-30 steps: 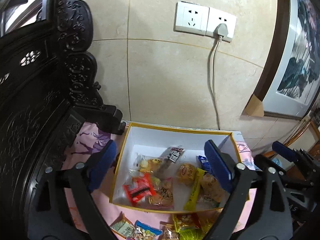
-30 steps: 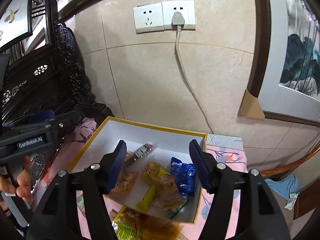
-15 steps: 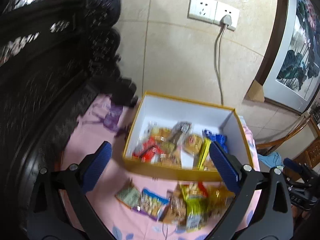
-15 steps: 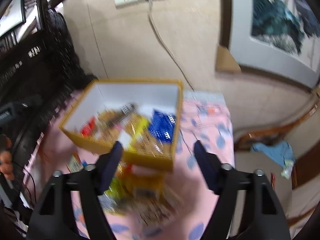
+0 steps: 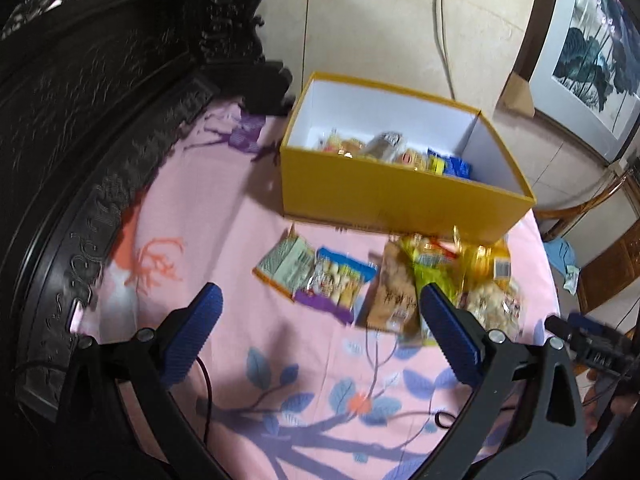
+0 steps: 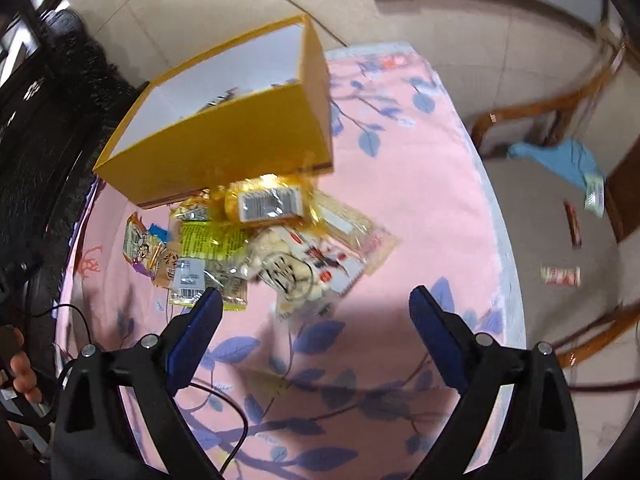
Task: Organize snacks
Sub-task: 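Grasp the clear bag of white round snacks with the right tool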
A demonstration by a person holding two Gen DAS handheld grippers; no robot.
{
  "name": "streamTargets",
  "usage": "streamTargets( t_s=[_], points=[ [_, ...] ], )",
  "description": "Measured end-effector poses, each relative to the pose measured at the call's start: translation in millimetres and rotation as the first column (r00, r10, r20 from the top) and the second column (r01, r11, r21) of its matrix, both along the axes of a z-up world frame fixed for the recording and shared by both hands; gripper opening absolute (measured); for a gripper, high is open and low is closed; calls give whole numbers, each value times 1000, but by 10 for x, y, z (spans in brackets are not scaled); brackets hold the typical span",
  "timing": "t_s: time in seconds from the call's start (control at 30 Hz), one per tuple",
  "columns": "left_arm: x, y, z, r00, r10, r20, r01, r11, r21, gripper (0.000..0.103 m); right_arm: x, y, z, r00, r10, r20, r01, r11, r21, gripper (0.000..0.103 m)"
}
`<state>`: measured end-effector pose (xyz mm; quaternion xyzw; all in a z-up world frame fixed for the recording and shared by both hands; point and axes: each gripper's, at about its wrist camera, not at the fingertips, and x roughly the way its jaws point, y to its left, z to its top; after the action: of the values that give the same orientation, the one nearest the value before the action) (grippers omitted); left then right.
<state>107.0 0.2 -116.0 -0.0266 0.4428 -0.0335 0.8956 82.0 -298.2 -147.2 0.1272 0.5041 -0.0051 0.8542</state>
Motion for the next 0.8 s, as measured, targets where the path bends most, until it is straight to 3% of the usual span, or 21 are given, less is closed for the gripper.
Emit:
streamTargets(
  t_s=[0.13, 0.27, 0.37, 0.53, 0.63, 0.77, 0.8],
  points=[
    [-28, 56, -40, 1000, 12, -14, -12, 1000, -6, 101, 65, 125, -85, 994, 105, 42, -102, 992, -81, 97],
    [-42, 117, -67, 999, 29, -32, -30, 999, -27, 101, 166, 274, -293, 968, 250, 19, -243, 952, -187, 97],
    [-55, 160, -91, 998, 36, -46, -38, 999, -31, 101, 210, 414, -434, 930, 369, -3, -350, 880, -322, 97],
    [-48, 227, -151, 996, 54, -69, -56, 998, -30, 101, 216, 594, -605, 852, 522, -31, -480, 758, -442, 93],
    [-28, 255, -179, 994, 66, -84, -68, 997, -27, 101, 255, 630, -712, 820, 568, -70, -536, 720, -441, 79],
    [-4, 285, -215, 993, 67, -92, -69, 998, -16, 101, 338, 603, -875, 808, 579, -113, -564, 703, -432, 75],
    [8, 296, -230, 993, 67, -94, -68, 998, -12, 101, 351, 561, -873, 810, 580, -88, -560, 719, -413, 75]
  ],
)
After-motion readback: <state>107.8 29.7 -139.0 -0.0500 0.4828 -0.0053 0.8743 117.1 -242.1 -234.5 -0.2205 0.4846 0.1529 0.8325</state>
